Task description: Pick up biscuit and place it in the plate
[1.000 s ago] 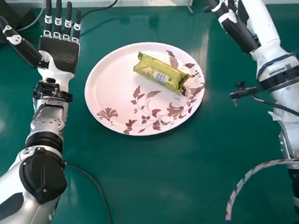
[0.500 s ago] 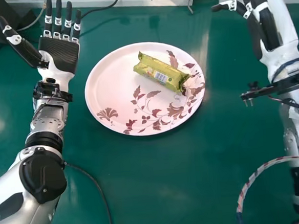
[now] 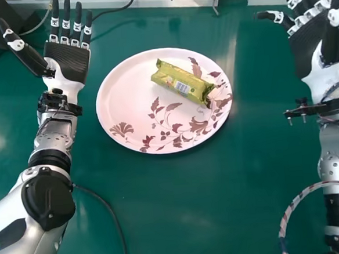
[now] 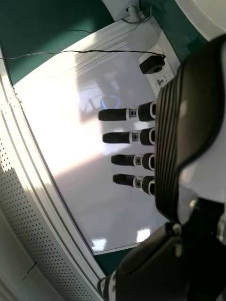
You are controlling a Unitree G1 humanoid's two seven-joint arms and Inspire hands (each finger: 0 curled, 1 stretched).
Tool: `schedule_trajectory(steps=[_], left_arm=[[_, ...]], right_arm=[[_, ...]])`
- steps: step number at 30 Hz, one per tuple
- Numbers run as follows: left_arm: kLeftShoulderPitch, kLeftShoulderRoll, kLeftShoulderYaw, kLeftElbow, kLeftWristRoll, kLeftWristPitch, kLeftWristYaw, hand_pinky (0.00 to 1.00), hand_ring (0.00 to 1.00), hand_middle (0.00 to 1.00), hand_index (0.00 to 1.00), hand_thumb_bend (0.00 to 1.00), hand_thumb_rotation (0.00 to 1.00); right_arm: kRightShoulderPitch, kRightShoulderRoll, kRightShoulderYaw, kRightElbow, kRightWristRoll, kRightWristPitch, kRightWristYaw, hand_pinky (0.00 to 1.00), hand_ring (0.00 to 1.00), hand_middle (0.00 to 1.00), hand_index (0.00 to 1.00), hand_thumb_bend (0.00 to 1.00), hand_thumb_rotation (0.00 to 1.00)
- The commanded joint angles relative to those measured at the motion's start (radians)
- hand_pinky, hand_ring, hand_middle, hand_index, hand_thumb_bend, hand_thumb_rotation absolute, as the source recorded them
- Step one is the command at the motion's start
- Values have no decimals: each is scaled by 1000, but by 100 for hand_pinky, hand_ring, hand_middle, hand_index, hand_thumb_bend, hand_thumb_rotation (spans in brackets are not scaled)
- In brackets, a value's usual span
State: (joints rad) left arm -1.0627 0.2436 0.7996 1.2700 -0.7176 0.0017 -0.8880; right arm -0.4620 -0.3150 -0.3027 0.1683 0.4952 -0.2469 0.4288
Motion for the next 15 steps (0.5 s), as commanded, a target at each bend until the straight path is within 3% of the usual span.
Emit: schedule_trajectory(steps=[1, 15], left_arm=[[11, 15, -12, 8, 8, 3, -1, 75, 86, 96, 96, 100, 77], [11, 14, -11, 6, 8, -3, 7, 74, 89, 96, 97, 100, 80]], right_arm=[[5, 13, -21, 10, 26, 2, 13, 60, 72, 81, 82, 86, 64], [8, 28, -63, 41, 78, -1, 55, 59, 73, 83, 85, 87, 66]])
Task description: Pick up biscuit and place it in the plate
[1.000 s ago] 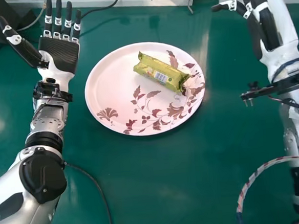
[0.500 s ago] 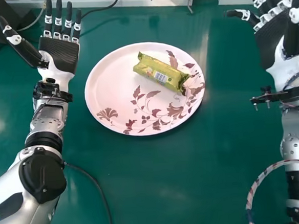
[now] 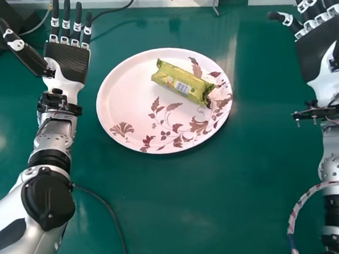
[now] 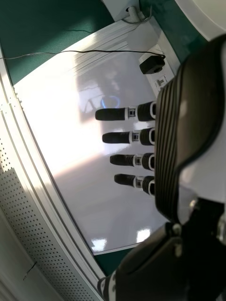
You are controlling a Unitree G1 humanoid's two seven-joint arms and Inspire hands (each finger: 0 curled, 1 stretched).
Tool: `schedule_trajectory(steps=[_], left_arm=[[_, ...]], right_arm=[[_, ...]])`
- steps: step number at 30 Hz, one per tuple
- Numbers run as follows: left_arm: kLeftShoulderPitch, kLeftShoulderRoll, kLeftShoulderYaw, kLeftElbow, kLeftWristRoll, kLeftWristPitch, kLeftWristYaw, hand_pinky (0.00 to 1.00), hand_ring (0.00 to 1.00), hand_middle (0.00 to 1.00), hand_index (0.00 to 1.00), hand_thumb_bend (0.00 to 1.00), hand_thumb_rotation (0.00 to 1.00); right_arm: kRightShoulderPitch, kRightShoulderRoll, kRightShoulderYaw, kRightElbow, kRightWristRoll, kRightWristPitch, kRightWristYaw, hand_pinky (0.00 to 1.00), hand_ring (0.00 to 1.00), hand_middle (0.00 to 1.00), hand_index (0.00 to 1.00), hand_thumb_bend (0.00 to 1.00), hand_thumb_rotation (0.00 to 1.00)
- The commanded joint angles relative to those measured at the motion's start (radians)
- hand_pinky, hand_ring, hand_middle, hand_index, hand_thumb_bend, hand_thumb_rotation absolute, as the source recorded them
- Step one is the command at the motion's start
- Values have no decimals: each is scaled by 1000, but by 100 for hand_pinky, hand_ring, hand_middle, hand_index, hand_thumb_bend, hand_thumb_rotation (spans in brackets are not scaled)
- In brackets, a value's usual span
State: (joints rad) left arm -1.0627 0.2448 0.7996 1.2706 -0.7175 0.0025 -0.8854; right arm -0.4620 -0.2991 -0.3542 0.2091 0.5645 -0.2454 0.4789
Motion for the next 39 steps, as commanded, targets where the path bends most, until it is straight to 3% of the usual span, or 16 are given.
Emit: schedule_trajectory(steps=[1, 7, 15, 35, 37, 39], left_arm=[[11, 14, -11, 6, 7, -2, 1, 74, 88, 96, 97, 100, 80], [11, 14, -9, 8, 5, 6, -1, 75, 88, 96, 97, 100, 80], [9, 13, -10, 7, 7, -3, 10, 67, 82, 95, 97, 100, 84], [9, 37, -5, 11, -1, 41, 11, 66, 78, 95, 97, 100, 85], [7, 32, 18, 13, -26, 50, 0, 65, 78, 95, 98, 100, 85], [5, 24, 42, 16, -51, 54, 2, 65, 79, 95, 98, 100, 85]], right_arm=[[11, 15, -13, -2, 7, -8, 3, 59, 73, 83, 85, 87, 66], [16, 32, -31, 4, 35, -10, 19, 59, 73, 82, 84, 86, 66], [-2, 55, -68, 75, 73, -35, 54, 59, 72, 81, 84, 86, 65], [25, 89, -120, 69, 153, 23, 63, 58, 71, 81, 84, 87, 62], [36, 90, -124, 57, 158, 31, 61, 58, 72, 83, 86, 89, 61], [44, 90, -127, 47, 156, 31, 59, 57, 72, 82, 84, 97, 64]])
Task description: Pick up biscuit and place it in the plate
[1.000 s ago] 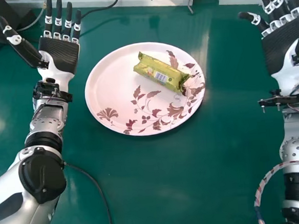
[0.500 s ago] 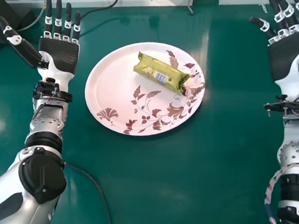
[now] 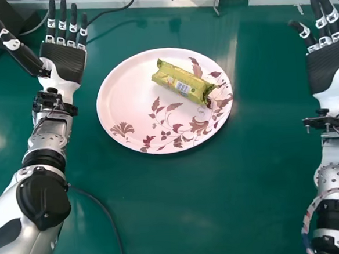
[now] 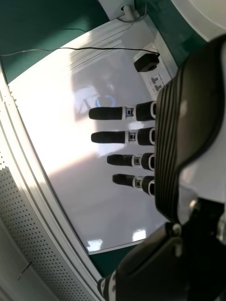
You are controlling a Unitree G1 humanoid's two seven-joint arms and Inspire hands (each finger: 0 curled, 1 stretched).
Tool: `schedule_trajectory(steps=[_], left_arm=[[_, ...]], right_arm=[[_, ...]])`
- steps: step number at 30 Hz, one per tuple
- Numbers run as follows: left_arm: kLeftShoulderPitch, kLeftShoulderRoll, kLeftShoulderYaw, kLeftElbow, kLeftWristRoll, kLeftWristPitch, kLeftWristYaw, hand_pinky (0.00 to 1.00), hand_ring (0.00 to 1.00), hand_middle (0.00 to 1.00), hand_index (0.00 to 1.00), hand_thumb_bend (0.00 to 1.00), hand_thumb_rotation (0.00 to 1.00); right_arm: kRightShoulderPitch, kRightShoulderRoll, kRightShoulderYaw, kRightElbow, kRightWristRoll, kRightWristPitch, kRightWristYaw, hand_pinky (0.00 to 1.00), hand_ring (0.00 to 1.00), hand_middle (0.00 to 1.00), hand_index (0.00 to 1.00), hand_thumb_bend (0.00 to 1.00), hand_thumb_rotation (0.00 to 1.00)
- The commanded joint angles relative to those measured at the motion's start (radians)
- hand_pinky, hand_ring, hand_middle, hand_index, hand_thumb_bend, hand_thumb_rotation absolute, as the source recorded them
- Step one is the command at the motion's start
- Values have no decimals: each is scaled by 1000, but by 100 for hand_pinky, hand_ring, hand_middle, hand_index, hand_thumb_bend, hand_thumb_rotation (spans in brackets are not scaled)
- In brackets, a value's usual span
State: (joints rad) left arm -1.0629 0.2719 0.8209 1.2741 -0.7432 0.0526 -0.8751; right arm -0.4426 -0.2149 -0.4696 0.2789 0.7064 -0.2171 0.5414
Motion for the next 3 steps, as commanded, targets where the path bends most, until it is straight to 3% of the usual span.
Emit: schedule_trajectory(steps=[1, 3], left_arm=[[6, -3, 25, 15, -29, 2, -3, 65, 78, 95, 98, 100, 86], [10, 0, 18, 19, -22, -3, 13, 66, 78, 95, 98, 100, 87]], right_arm=[[26, 6, -14, -25, 16, 4, -2, 57, 72, 81, 83, 98, 65], [26, 4, -20, -27, 21, 9, 0, 56, 71, 81, 83, 100, 65]])
